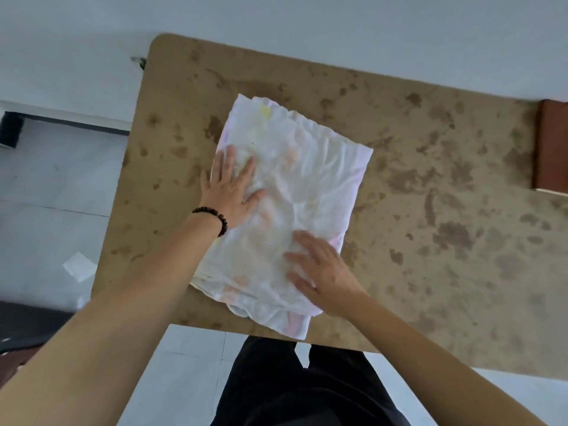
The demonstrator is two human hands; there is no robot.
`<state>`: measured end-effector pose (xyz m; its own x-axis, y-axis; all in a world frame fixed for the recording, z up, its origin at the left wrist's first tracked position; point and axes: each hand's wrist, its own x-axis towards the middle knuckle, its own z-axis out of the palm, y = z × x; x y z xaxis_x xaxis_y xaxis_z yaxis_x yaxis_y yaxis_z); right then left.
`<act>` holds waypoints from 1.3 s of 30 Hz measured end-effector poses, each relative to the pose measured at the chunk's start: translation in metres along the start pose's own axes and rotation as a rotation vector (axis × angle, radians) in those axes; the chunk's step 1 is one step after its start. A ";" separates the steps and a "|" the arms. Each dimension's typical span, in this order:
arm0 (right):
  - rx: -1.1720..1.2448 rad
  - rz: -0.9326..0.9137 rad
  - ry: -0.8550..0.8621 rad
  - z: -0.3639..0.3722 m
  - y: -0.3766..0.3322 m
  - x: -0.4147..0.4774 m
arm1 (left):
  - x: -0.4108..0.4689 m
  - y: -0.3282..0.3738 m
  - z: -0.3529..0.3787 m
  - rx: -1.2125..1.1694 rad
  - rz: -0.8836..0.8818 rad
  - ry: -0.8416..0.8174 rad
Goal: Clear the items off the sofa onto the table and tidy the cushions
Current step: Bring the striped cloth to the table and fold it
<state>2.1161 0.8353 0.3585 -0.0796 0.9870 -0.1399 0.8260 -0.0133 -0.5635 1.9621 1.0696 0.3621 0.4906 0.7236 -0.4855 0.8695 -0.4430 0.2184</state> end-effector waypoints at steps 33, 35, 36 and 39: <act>-0.003 0.778 -0.044 -0.122 0.106 0.134 | 0.128 0.036 -0.092 0.353 0.217 0.006; -0.039 0.764 -0.003 -0.129 0.106 0.135 | 0.130 0.046 -0.096 0.414 0.170 -0.040; -0.035 0.750 0.057 -0.135 0.101 0.133 | 0.128 0.049 -0.099 0.425 0.183 -0.010; 0.043 0.707 0.174 -0.159 0.068 0.120 | 0.105 0.040 -0.110 0.325 0.308 0.199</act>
<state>2.2520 0.9781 0.4330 0.5577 0.7512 -0.3532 0.6241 -0.6600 -0.4182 2.0549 1.1863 0.4131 0.7509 0.6061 -0.2622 0.6351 -0.7716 0.0352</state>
